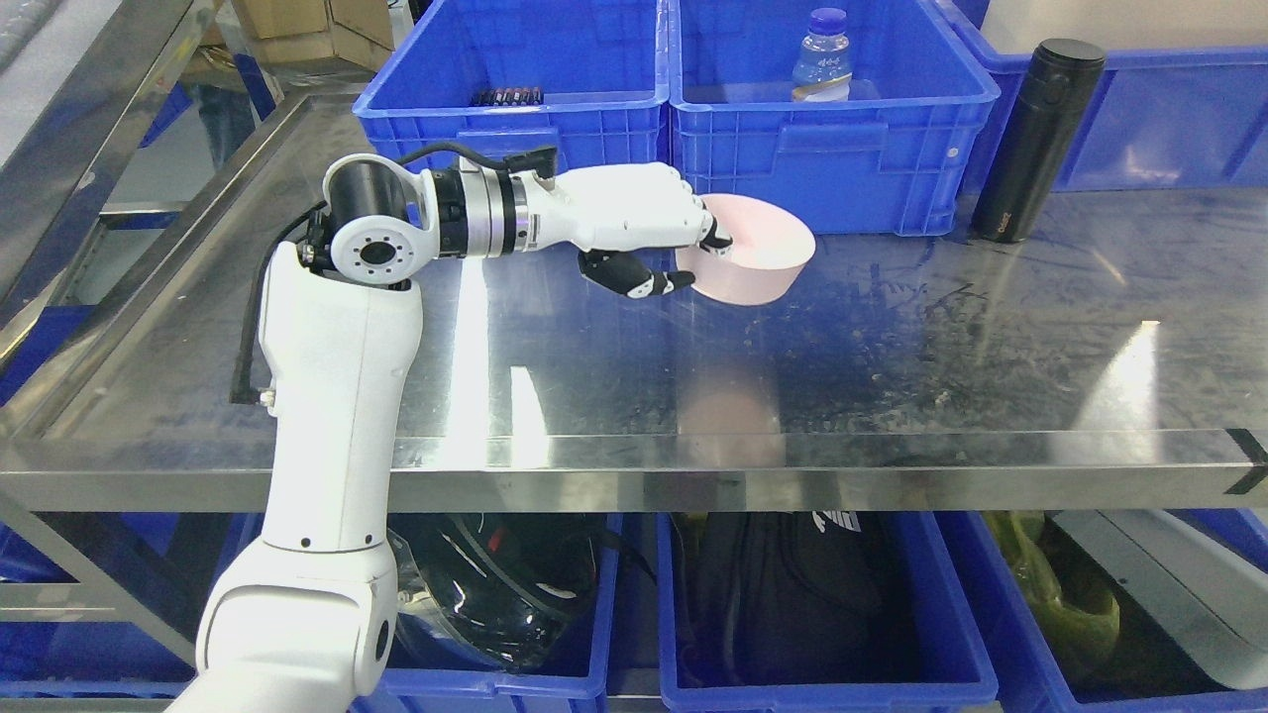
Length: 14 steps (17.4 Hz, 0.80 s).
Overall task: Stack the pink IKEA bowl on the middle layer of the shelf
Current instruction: 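Hold the pink bowl raised in the left hand while driving to the rack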
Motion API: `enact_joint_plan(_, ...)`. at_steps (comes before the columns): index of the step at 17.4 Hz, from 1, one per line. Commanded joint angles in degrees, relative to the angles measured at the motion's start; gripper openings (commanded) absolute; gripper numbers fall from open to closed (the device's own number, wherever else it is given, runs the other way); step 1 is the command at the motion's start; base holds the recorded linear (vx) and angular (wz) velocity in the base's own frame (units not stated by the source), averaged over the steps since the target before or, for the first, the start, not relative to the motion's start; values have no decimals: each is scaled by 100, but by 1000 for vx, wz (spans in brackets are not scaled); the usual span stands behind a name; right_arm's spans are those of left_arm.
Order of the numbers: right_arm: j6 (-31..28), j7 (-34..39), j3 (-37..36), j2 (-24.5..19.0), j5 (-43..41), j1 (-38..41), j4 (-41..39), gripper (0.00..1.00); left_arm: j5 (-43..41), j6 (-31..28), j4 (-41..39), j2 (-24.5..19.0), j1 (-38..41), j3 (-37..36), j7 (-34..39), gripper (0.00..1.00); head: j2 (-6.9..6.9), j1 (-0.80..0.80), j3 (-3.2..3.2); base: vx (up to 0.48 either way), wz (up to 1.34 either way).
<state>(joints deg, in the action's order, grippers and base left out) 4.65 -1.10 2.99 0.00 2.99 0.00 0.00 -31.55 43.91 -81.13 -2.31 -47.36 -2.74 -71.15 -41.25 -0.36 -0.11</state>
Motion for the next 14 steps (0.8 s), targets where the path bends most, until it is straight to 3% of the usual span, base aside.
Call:
enact_joint_plan(1,0,5,0,100,0,18,-100,100,281,109,-70,131,-204,942,119,1,0,0,0,10,69)
enact_joint_plan(5,0,5,0,100,0,27,-100,100,290,109,-131,131,-134,925,268,1,0,0,0,-1,296)
enact_joint_plan(14,0,5,0,100,0,18,-100,100,290,109,-140,131,-134,696,470,1,-2,0,0,-7,1200)
